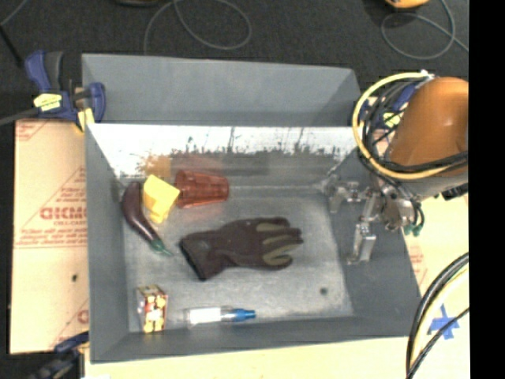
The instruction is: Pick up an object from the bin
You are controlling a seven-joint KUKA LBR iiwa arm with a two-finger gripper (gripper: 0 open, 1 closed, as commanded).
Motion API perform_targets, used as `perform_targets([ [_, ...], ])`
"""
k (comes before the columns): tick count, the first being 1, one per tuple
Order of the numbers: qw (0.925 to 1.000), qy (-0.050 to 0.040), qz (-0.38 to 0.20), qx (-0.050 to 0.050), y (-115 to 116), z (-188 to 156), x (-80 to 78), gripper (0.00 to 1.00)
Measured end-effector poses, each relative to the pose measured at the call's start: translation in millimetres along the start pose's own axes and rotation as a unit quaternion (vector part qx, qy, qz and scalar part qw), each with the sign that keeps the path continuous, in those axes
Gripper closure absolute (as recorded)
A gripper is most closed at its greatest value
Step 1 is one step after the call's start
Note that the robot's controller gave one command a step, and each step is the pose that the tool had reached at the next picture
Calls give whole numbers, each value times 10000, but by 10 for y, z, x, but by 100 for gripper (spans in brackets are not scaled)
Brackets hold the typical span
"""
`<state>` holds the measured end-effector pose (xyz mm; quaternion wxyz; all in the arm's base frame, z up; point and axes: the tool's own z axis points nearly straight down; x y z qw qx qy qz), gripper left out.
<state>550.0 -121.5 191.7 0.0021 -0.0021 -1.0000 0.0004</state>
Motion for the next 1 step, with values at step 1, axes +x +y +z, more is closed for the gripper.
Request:
perform_targets([
  [1, 10000, -40, -14, 7, 4, -46, -16, 0],
])
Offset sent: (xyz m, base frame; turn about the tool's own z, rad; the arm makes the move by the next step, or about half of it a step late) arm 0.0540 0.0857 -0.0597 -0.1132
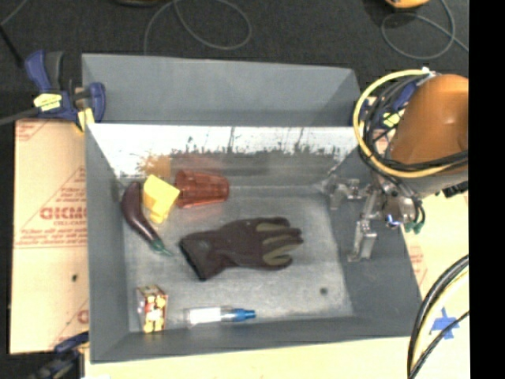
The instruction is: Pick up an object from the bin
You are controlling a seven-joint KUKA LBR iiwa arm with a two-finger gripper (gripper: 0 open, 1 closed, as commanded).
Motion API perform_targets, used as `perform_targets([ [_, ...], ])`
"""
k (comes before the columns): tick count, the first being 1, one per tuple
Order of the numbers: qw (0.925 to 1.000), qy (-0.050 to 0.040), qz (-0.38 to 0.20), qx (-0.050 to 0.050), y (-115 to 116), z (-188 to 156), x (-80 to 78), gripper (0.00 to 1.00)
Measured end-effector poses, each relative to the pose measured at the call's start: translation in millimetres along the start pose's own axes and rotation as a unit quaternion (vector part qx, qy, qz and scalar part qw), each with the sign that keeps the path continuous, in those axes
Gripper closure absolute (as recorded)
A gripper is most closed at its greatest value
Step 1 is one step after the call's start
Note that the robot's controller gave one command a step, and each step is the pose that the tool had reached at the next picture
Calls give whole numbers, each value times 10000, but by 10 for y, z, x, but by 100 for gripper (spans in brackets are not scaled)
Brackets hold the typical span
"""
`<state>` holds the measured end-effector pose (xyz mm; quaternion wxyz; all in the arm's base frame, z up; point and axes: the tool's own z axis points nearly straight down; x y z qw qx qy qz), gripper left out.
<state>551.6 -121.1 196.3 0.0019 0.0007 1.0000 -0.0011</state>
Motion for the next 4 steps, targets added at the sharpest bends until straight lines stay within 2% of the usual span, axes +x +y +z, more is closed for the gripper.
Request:
perform_targets([
  [1, 9998, -14, -221, 17, 333, 253, -248, 0],
  [2, 10000, -11, -10, -19, 608, 494, -211, 0],
  [3, 9992, -7, 393, 7, 692, 697, -42, 0],
  [4, 9999, -40, 149, -19, 1263, 1159, -185, 100],
])
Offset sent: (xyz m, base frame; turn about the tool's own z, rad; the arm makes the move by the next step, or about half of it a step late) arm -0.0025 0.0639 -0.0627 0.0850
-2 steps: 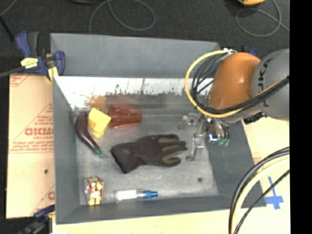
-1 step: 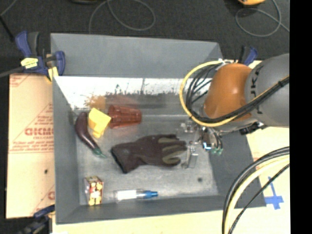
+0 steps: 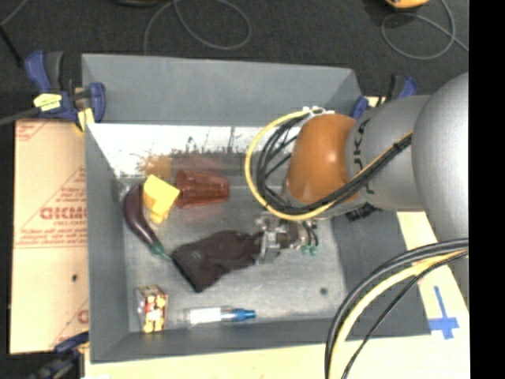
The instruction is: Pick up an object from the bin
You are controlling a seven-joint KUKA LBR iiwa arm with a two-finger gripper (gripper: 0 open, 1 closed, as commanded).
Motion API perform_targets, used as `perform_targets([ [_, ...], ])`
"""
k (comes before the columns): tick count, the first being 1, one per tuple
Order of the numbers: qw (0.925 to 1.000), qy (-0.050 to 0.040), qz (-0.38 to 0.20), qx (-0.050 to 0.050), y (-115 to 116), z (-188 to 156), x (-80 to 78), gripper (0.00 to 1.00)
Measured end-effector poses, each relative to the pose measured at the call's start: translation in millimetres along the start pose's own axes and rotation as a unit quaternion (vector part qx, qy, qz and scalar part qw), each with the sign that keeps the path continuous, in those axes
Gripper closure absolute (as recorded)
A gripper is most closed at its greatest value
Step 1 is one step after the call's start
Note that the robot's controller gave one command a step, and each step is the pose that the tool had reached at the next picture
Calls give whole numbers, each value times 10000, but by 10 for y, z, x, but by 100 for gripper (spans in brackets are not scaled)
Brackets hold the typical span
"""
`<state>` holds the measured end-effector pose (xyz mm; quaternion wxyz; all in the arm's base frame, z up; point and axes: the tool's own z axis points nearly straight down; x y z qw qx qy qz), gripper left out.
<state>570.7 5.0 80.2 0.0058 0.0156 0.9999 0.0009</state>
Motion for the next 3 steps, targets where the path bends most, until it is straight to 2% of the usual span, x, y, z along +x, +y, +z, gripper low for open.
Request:
perform_targets([
  [1, 10000, 0, -5, 2, -1, 0, 0, 100],
  [2, 9999, -18, 159, 2, -71, -1288, 13, 100],
  [3, 9999, -16, 158, 3, -72, -1286, 14, 100],
])
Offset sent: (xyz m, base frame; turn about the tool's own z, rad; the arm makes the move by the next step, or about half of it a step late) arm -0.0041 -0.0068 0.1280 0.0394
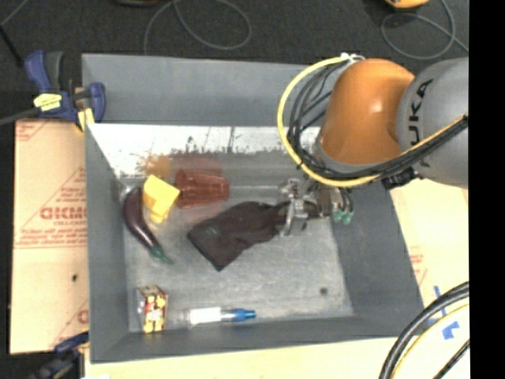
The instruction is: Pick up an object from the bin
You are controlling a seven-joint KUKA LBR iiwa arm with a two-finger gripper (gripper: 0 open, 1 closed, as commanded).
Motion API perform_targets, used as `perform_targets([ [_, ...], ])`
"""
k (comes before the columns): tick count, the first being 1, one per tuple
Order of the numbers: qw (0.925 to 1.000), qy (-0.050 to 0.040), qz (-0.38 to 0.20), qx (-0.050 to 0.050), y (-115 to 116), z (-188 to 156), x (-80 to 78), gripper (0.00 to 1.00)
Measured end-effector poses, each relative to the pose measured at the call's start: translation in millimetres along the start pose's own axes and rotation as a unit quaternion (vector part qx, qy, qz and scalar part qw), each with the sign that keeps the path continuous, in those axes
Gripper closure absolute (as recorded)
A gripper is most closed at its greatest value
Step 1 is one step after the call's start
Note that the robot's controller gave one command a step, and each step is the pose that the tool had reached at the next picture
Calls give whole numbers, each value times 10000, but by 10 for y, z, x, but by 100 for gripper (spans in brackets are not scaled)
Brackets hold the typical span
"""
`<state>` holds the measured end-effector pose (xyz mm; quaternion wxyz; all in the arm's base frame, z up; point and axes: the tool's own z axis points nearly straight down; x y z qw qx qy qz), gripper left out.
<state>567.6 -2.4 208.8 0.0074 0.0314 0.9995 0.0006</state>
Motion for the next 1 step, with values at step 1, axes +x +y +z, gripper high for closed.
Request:
perform_targets([
  [1, 9873, -30, -1590, 3, 106, -354, 106, 100],
])
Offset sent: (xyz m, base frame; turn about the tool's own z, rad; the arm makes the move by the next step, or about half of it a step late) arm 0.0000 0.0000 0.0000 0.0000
